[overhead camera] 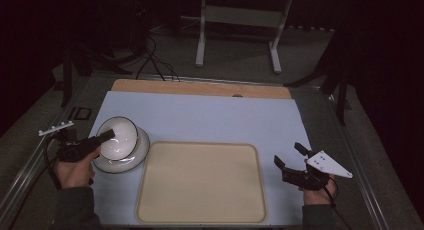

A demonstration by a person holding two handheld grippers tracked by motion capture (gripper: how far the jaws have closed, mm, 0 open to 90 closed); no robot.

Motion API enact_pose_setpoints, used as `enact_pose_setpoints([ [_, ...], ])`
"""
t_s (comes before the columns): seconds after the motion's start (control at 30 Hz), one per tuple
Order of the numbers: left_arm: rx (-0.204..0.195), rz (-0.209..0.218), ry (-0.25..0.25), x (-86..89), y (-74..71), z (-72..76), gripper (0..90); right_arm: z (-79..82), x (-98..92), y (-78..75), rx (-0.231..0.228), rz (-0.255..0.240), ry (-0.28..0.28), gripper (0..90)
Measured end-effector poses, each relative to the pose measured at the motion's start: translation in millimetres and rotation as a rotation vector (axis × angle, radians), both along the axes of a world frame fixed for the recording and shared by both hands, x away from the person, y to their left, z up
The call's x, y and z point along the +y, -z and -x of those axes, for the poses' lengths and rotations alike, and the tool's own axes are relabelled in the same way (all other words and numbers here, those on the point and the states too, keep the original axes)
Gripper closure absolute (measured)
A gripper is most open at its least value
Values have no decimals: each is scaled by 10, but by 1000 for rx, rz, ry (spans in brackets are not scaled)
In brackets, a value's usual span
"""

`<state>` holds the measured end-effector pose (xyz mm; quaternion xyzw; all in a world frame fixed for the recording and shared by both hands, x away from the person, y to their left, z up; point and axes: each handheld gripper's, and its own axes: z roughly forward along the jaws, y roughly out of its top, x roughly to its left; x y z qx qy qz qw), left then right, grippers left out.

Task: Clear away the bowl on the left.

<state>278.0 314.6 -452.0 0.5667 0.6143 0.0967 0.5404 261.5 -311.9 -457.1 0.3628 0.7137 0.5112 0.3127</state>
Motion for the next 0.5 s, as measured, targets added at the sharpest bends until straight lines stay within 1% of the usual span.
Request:
enact_pose_setpoints([
  [0.17,-9,-15,26,-67,-53,-3,791,1,-1,-1,-2,0,0,150],
  [0.47,-18,-29,55,-158,-114,-7,791,1,0,-1,-2,0,-1,150],
  [0.5,-19,-35,61,-170,-123,-7,791,2,0,-1,-2,0,-2,150],
])
